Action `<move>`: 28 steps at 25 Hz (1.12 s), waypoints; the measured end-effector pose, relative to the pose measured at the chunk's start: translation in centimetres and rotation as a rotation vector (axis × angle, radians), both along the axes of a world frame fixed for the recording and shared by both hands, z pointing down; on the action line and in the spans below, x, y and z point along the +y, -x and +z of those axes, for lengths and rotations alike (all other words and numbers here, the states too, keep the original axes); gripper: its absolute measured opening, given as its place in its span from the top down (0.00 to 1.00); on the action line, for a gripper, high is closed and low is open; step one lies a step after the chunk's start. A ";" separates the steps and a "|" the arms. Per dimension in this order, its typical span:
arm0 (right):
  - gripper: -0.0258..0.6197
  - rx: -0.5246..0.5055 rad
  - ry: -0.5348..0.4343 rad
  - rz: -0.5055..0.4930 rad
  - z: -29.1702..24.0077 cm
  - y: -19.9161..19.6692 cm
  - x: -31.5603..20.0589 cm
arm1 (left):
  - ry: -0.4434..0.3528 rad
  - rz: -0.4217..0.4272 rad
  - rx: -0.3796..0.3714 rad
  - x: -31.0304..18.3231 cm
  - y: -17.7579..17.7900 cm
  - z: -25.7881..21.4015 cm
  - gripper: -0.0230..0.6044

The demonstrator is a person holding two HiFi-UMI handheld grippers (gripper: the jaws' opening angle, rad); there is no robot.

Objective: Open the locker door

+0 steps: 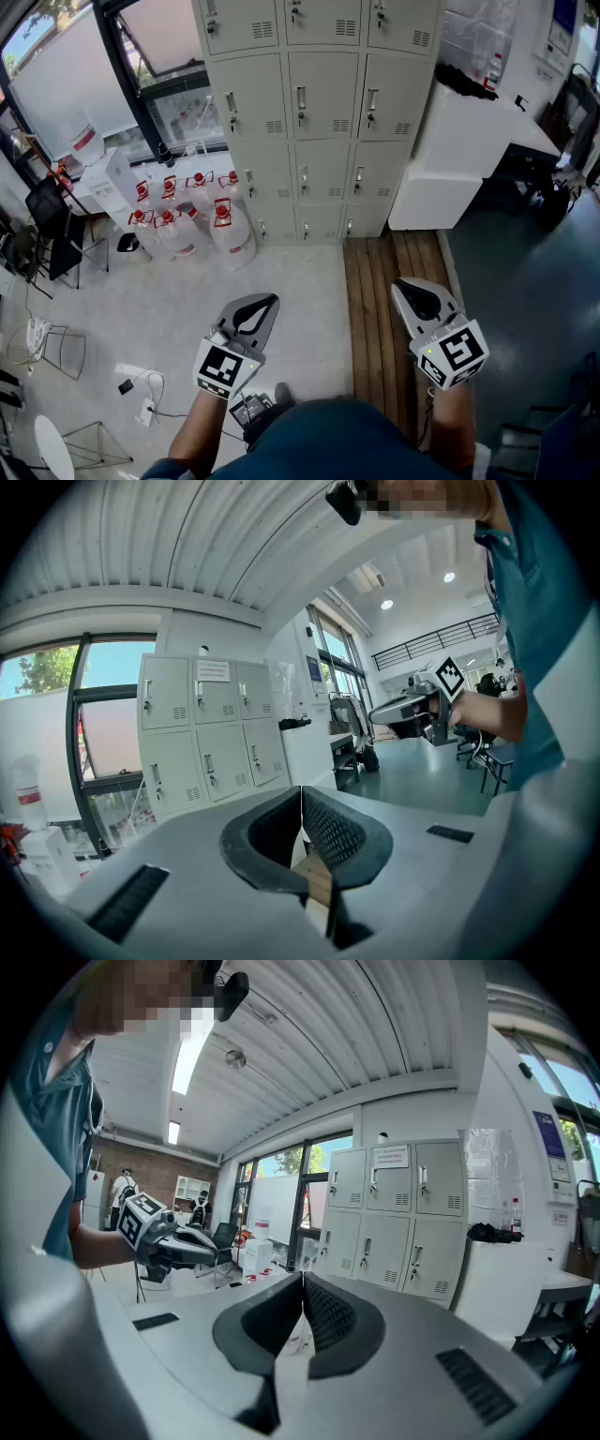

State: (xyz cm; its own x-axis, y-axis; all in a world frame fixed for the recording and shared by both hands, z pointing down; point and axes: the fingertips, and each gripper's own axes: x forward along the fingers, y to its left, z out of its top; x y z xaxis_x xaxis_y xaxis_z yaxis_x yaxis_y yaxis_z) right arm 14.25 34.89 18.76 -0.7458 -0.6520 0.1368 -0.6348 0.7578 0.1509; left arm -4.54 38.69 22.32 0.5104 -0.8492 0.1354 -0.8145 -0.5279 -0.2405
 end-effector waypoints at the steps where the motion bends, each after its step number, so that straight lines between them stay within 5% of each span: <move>1: 0.90 0.001 0.005 0.004 0.0 -0.4 0.2 | 0.009 0.001 -0.003 0.2 -0.3 0.1 0.94; 28: 0.90 -0.098 0.065 -0.034 1.2 -7.6 -0.9 | 0.024 -0.043 -0.020 -0.1 -8.0 -0.2 0.94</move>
